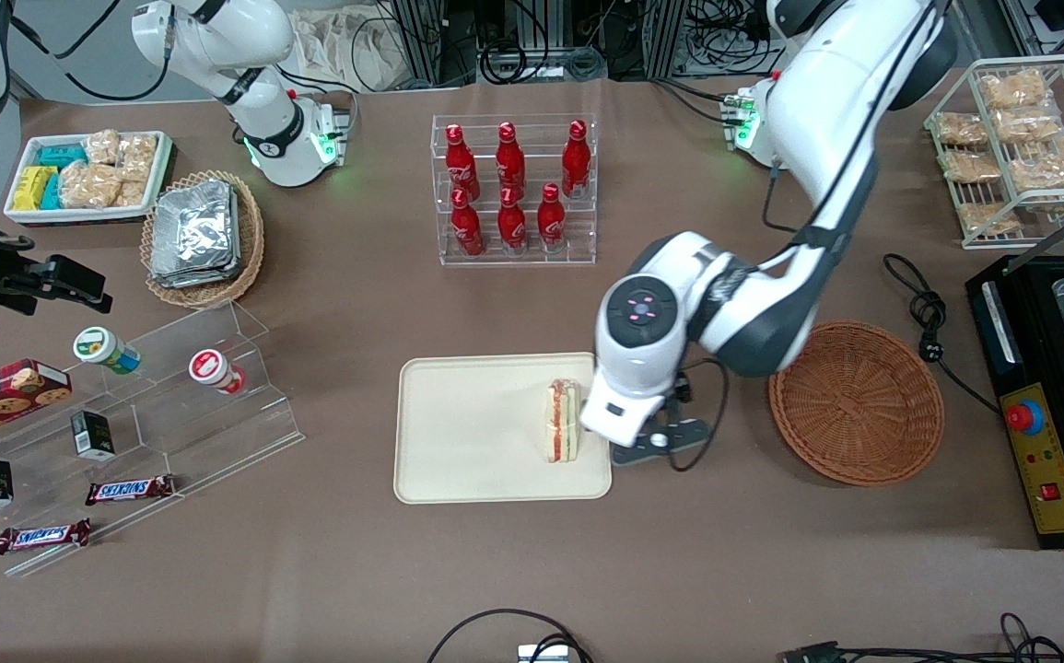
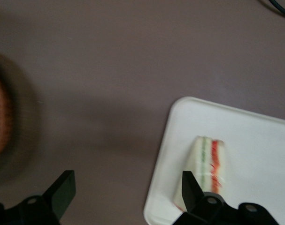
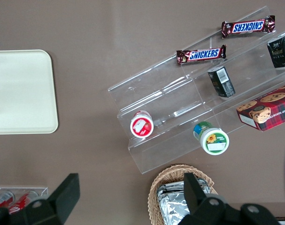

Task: Place sandwich from basket to tray

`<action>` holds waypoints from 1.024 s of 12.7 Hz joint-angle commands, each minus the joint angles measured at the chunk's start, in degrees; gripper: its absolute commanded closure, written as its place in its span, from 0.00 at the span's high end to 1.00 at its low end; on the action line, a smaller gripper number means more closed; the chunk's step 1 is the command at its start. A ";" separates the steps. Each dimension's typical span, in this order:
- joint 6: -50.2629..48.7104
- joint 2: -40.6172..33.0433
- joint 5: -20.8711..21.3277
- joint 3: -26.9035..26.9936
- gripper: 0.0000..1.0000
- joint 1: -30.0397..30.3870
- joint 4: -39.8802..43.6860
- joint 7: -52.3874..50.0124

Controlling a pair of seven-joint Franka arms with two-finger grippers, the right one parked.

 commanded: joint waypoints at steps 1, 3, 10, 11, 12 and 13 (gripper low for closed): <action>-4.35 -6.19 -0.16 -0.31 1.00 5.11 -2.88 0.26; -5.51 -9.97 -0.25 -0.48 1.00 8.45 -5.68 0.44; -12.87 -18.86 -10.08 -0.49 1.00 19.08 -7.28 17.28; -13.59 -19.82 -10.96 -0.40 1.00 20.49 -7.46 19.92; -13.94 -21.83 -12.10 -0.05 1.00 21.38 -8.85 23.00; -13.95 -23.94 -13.77 2.56 1.00 21.39 -10.08 25.81</action>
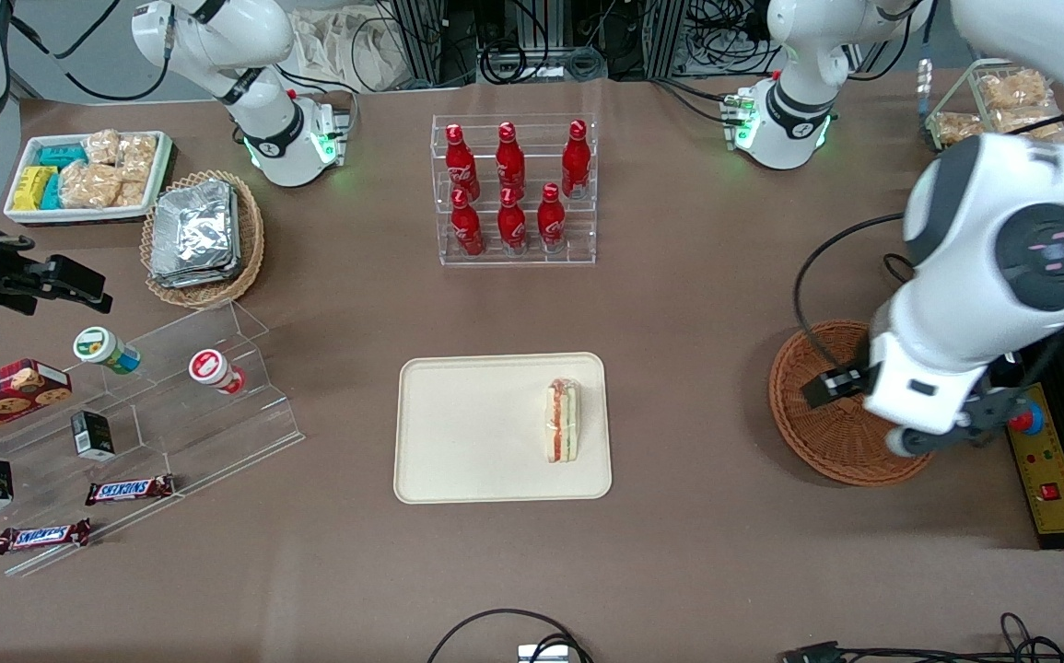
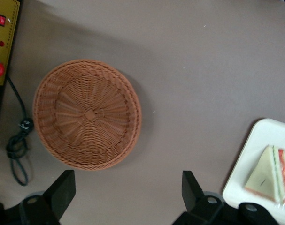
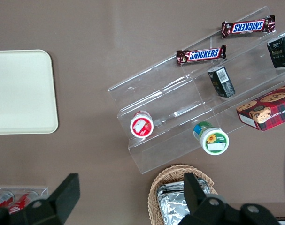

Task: Place sandwich from basket to tray

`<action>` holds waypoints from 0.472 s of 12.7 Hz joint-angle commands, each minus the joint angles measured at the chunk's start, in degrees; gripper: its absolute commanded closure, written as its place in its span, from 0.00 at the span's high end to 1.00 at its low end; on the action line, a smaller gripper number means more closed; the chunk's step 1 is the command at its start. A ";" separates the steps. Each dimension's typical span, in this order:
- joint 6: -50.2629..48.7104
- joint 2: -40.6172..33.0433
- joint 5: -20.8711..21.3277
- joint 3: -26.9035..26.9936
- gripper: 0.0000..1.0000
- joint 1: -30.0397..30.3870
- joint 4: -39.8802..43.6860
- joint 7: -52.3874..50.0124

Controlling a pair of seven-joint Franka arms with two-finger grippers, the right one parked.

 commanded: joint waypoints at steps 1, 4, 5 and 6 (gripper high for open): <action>-0.04 -7.59 -5.86 6.01 1.00 0.33 -6.45 7.88; 0.05 -15.24 -9.84 12.97 1.00 -0.55 -12.95 20.27; -0.22 -17.18 -9.93 14.21 1.00 -0.73 -13.83 23.18; -1.09 -19.02 -10.80 15.53 1.00 -0.82 -14.54 26.25</action>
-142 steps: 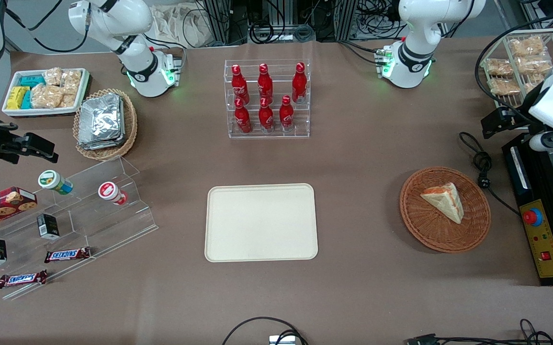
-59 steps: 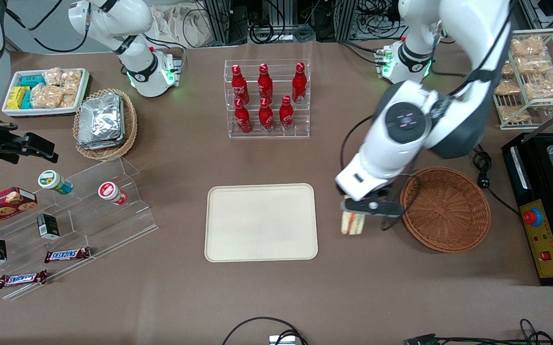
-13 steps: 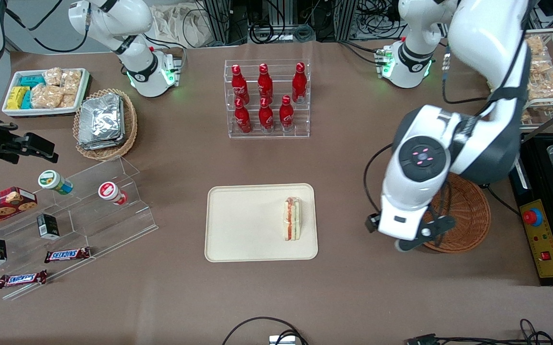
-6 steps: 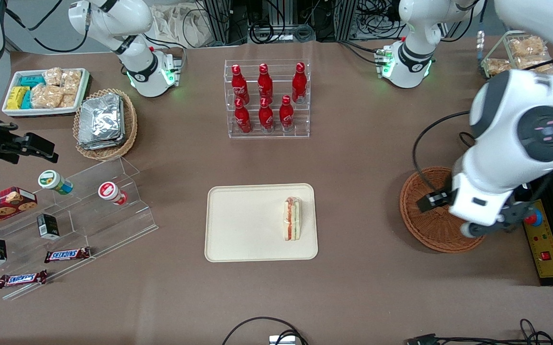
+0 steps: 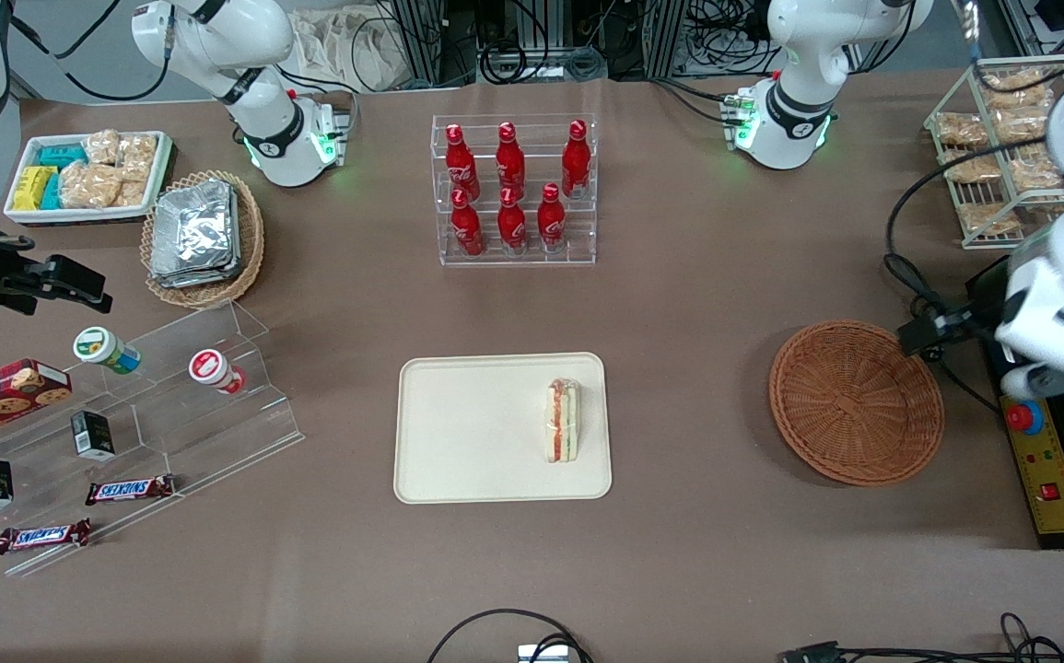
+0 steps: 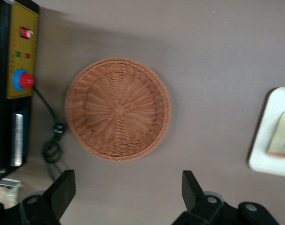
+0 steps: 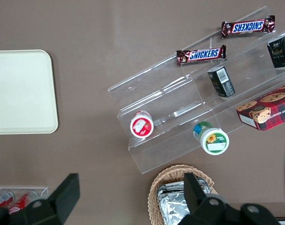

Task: Place sandwich from basket to tray

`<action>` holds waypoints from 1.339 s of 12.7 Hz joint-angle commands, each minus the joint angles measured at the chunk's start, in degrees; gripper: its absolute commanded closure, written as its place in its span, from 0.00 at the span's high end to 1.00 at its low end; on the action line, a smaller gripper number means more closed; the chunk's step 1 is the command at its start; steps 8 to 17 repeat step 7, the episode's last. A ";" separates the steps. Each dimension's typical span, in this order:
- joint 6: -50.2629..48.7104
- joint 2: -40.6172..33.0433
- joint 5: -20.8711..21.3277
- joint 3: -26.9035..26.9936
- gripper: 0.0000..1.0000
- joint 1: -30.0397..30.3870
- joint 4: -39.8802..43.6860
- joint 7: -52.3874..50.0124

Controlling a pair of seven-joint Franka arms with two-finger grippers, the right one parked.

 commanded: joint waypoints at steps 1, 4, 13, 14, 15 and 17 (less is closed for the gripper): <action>-1.84 -8.17 -2.06 3.75 1.00 -1.16 -6.20 9.45; -4.74 -12.67 -3.38 6.92 1.00 -2.21 -6.73 13.71; -5.02 -14.17 -3.38 6.84 1.00 -2.21 -8.31 13.10; -5.02 -14.17 -3.38 6.84 1.00 -2.21 -8.31 13.10; -5.02 -14.17 -3.38 6.84 1.00 -2.21 -8.31 13.10; -5.02 -14.17 -3.38 6.84 1.00 -2.21 -8.31 13.10</action>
